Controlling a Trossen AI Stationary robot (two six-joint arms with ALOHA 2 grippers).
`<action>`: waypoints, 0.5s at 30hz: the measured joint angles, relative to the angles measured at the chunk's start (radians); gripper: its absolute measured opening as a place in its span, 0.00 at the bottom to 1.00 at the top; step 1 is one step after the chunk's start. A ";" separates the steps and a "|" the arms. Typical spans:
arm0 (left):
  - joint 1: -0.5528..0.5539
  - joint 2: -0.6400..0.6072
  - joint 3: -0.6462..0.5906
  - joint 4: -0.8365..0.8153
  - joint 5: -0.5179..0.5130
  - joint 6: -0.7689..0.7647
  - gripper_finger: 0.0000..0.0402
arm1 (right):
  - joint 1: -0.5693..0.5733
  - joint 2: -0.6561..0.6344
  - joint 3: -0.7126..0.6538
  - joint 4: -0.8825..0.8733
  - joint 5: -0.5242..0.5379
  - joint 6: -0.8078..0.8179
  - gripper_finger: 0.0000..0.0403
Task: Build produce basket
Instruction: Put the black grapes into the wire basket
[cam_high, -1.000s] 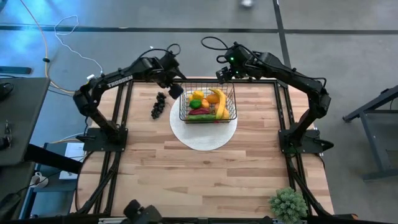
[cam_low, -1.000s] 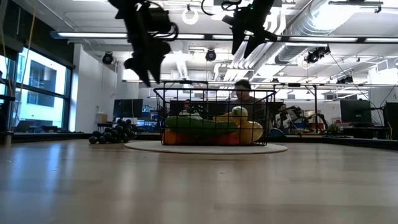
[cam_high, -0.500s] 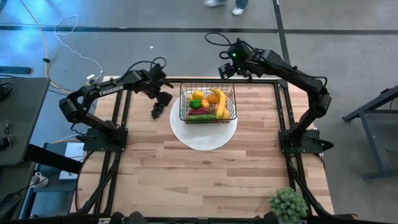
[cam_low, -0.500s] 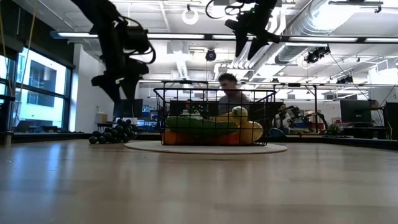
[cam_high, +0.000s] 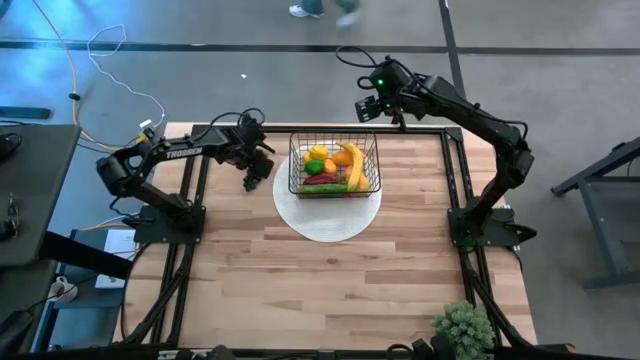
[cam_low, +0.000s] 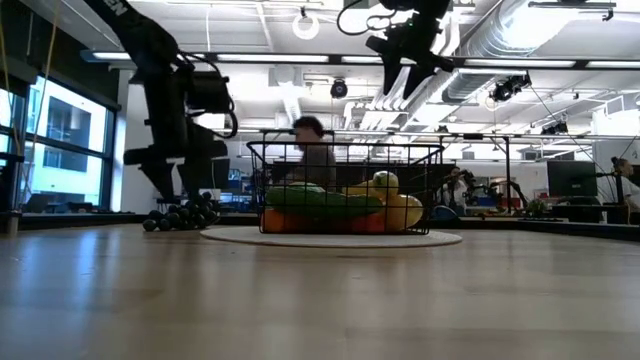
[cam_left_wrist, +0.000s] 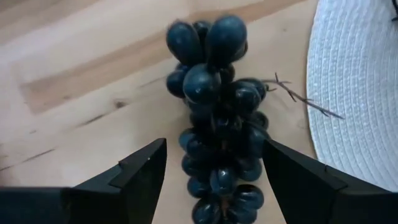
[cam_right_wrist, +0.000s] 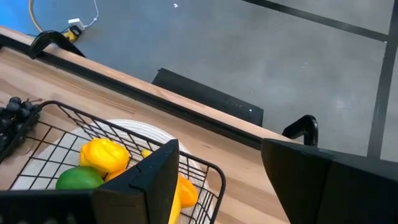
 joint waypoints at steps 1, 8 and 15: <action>0.000 0.004 -0.010 0.013 0.007 -0.002 0.63 | -0.003 0.000 0.000 0.000 0.000 0.000 0.52; 0.000 0.060 -0.055 0.094 0.043 -0.023 0.63 | -0.005 0.000 0.000 0.000 0.000 -0.026 0.52; 0.000 0.133 -0.055 0.122 0.025 -0.025 0.60 | -0.005 0.000 0.000 0.000 0.000 -0.027 0.52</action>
